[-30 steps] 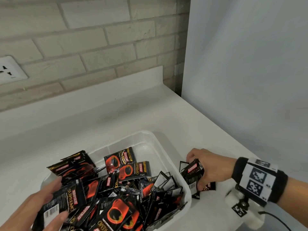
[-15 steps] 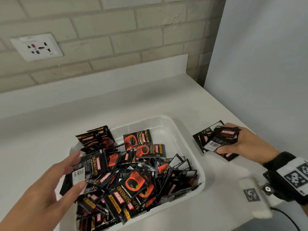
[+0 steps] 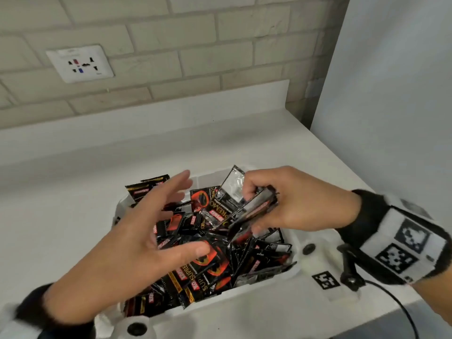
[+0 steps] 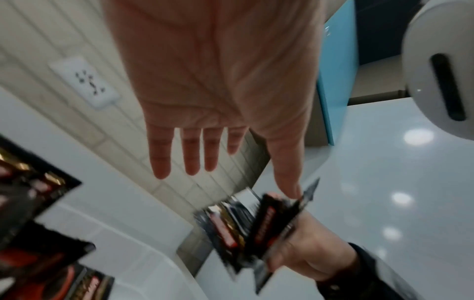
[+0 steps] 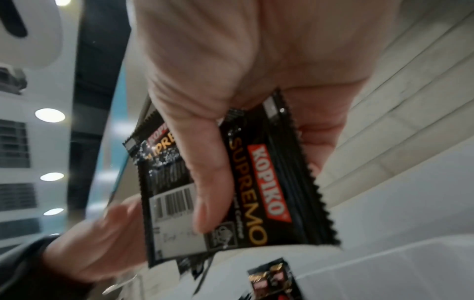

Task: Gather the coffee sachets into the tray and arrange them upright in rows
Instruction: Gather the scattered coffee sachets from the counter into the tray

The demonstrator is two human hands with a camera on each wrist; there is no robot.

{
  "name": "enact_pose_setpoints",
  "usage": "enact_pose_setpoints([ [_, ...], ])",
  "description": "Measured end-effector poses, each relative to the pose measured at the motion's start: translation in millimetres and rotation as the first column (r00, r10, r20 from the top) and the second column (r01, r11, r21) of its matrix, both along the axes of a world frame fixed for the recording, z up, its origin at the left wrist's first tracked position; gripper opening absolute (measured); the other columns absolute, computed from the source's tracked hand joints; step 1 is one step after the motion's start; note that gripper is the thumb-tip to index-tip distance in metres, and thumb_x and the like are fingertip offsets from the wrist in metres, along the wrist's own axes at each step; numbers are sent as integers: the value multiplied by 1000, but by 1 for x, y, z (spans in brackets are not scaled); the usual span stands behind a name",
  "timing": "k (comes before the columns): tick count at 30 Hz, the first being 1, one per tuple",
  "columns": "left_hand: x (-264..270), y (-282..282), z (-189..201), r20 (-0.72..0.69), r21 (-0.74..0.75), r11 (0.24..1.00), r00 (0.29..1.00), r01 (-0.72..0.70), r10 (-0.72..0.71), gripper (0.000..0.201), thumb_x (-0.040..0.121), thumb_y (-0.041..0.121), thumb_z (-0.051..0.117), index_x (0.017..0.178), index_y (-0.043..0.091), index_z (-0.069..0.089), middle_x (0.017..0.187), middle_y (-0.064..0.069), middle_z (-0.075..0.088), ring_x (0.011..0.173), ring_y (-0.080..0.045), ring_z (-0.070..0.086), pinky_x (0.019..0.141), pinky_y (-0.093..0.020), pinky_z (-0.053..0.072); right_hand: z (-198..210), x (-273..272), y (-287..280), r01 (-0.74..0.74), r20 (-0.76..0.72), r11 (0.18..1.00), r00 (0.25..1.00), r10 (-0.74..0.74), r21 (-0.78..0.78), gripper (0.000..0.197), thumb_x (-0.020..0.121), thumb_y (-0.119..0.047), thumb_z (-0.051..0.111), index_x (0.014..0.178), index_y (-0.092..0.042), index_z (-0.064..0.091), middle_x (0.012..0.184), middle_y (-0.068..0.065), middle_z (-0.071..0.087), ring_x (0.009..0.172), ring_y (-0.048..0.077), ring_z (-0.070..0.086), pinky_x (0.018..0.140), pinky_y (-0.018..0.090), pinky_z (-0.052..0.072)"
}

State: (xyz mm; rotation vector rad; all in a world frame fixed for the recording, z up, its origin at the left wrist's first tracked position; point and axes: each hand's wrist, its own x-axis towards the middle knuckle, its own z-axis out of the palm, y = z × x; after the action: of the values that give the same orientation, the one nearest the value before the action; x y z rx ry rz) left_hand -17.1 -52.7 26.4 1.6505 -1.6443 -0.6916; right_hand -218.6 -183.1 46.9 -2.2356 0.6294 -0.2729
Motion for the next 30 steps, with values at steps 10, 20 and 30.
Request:
enact_pose_setpoints([
  [10, 6, -7, -14, 20, 53, 995, 996, -90, 89, 71, 77, 18, 69, 119, 60, 31, 109, 13, 57, 91, 4, 62, 66, -11, 51, -30, 57, 12, -149, -107, 988, 983, 151, 33, 48, 73, -16, 75, 112, -24, 47, 101, -9, 54, 88, 7, 55, 76, 16, 47],
  [20, 44, 21, -31, 156, 395, 916, 988, -67, 5, 60, 86, 10, 60, 113, 59, 38, 92, 18, 67, 76, -9, 63, 64, -18, 51, -27, 23, -16, -153, -275, 986, 947, 167, 72, 43, 84, -31, 64, 123, -35, 47, 122, -12, 49, 100, 7, 56, 82, 22, 49],
  [30, 40, 15, -43, 538, 193, 961, 840, -197, 64, 85, 87, 30, 57, 128, 53, -15, 122, 29, 15, 112, 3, 21, 100, -25, 24, -44, 54, -68, 71, -392, 969, 920, 27, 235, 45, 92, -27, 52, 134, -15, 43, 133, 3, 46, 114, 16, 50, 91, 24, 44],
])
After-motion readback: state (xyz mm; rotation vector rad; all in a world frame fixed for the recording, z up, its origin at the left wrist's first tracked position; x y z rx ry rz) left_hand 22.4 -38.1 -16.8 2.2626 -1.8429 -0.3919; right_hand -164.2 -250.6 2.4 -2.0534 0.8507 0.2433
